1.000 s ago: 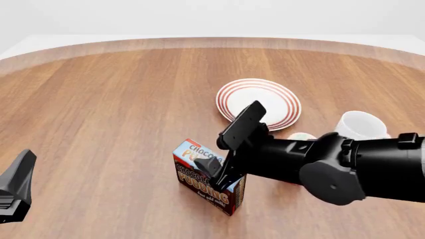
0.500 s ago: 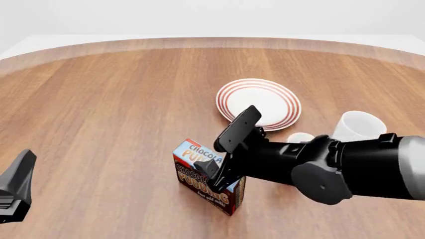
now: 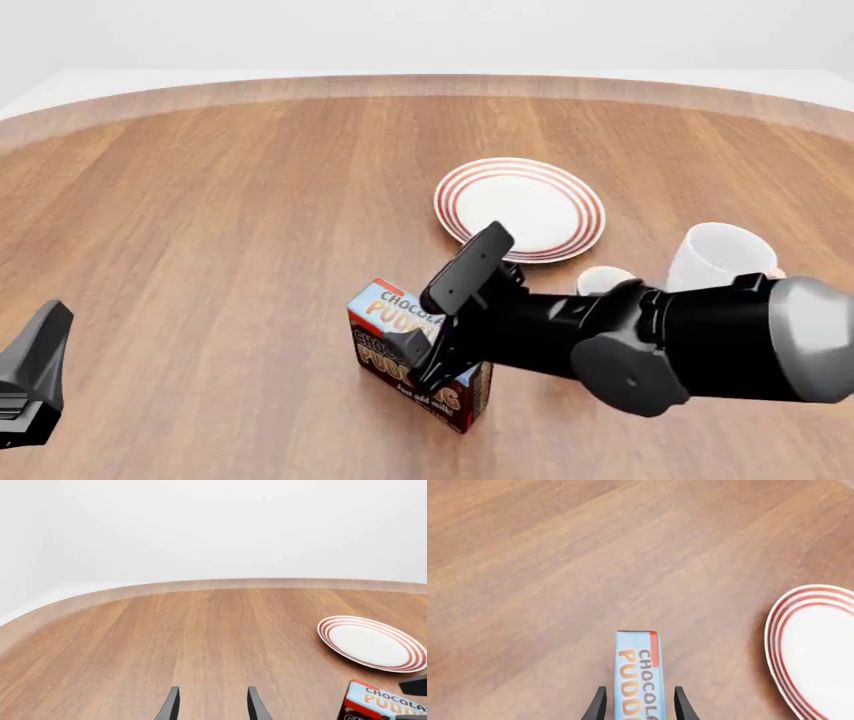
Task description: Put the chocolate pudding to the right of the plate.
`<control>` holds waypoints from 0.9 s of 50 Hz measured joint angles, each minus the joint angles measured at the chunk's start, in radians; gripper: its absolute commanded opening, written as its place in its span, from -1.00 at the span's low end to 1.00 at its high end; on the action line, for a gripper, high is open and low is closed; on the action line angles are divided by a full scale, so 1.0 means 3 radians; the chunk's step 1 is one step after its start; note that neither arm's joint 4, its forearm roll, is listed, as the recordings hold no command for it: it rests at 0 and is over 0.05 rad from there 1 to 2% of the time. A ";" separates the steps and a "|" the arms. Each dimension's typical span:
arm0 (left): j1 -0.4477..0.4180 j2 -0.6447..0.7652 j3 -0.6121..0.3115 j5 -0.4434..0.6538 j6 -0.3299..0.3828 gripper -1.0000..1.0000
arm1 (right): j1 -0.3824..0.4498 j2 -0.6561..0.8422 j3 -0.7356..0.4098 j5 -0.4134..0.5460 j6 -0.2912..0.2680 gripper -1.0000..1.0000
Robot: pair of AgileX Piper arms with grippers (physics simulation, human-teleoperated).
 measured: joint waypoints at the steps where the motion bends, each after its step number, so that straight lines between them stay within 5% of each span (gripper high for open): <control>1: 0.0000 0.0000 0.0000 0.0000 0.0000 1.00 | 0.0002 0.0006 0.0000 -0.0004 0.0003 1.00; 43: 0.0000 0.0000 0.0000 0.0000 0.0000 1.00 | -0.0047 0.0354 -0.0118 -0.0114 0.0187 1.00; 44: 0.0000 0.0000 0.0000 0.0000 0.0000 1.00 | -0.0046 0.0358 -0.0122 -0.0118 0.0195 -1.00; 45: 0.0000 0.0000 0.0000 0.0000 0.0000 1.00 | -0.0035 0.0367 -0.0129 -0.0124 0.0209 -1.00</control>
